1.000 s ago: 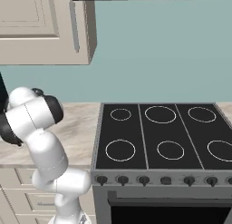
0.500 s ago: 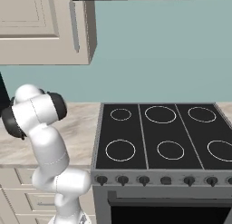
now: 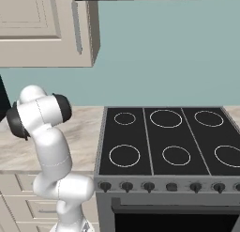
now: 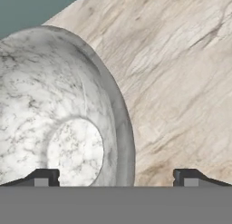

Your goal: Pick the cup and bowl from the counter and place them on the counter next to the sink.

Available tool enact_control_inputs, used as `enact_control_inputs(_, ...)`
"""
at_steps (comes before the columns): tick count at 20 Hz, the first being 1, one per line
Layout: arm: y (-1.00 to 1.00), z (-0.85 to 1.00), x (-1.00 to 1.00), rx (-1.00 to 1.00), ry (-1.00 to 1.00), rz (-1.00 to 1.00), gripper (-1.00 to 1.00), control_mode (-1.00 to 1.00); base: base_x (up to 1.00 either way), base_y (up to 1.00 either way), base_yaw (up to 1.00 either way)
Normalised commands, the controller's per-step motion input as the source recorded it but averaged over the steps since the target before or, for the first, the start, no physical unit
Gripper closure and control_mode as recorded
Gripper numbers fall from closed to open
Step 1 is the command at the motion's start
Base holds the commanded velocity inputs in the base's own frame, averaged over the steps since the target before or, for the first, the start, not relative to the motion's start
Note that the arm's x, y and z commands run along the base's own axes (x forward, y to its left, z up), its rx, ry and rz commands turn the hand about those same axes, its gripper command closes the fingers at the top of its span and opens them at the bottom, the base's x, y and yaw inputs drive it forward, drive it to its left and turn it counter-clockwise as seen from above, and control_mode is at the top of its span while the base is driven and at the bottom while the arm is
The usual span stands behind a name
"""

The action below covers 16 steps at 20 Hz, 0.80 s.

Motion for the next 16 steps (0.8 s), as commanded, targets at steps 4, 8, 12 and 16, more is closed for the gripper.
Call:
enact_control_inputs(4, 0.0, 0.0, 0.0, 0.0, 0.0, 0.0, 1.0, -1.0, 0.0, 0.0, 0.0)
enact_control_inputs(8, 0.0, 0.0, 0.0, 0.0, 0.0, 0.0, 1.0, -1.0, 0.0, 0.0, 0.0)
enact_control_inputs(12, -0.08, 0.0, 0.08, 0.0, 0.04, 0.0, 1.0, -1.0, 0.0, 0.0, 0.0)
enact_control_inputs(16, -0.51, 0.0, 0.03, 0.0, 0.04, 0.0, 1.0, -1.0, 0.0, 0.0, 0.0)
